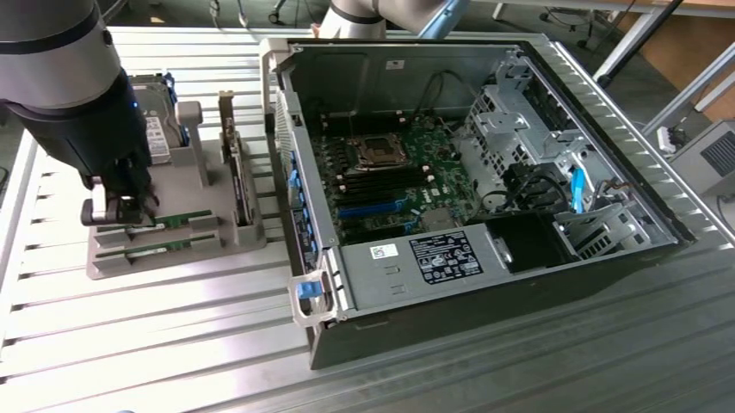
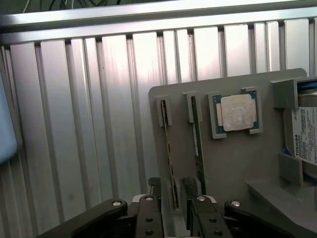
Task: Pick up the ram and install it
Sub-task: 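Pick up the ram and move it above insertion slot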
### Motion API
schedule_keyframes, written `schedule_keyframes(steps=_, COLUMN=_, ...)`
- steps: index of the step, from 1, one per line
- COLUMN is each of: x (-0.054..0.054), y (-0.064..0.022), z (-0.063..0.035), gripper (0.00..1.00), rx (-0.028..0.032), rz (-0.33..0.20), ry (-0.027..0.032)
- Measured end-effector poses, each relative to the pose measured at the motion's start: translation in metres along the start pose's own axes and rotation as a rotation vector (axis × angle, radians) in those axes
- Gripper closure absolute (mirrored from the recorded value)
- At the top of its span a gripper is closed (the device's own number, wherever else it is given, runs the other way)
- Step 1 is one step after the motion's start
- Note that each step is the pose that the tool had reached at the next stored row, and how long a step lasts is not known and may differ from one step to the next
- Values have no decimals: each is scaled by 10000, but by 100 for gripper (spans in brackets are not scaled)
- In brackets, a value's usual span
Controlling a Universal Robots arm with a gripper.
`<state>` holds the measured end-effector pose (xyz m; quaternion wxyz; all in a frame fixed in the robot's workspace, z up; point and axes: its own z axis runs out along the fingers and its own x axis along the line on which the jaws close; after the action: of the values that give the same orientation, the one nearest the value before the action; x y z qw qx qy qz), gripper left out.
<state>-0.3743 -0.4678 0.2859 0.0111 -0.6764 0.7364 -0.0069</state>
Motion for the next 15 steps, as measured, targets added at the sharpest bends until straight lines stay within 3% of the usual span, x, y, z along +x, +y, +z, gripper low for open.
schedule_keyframes(steps=15, x=-8, y=3, z=202, gripper=71, rx=-3, rz=0, ry=2)
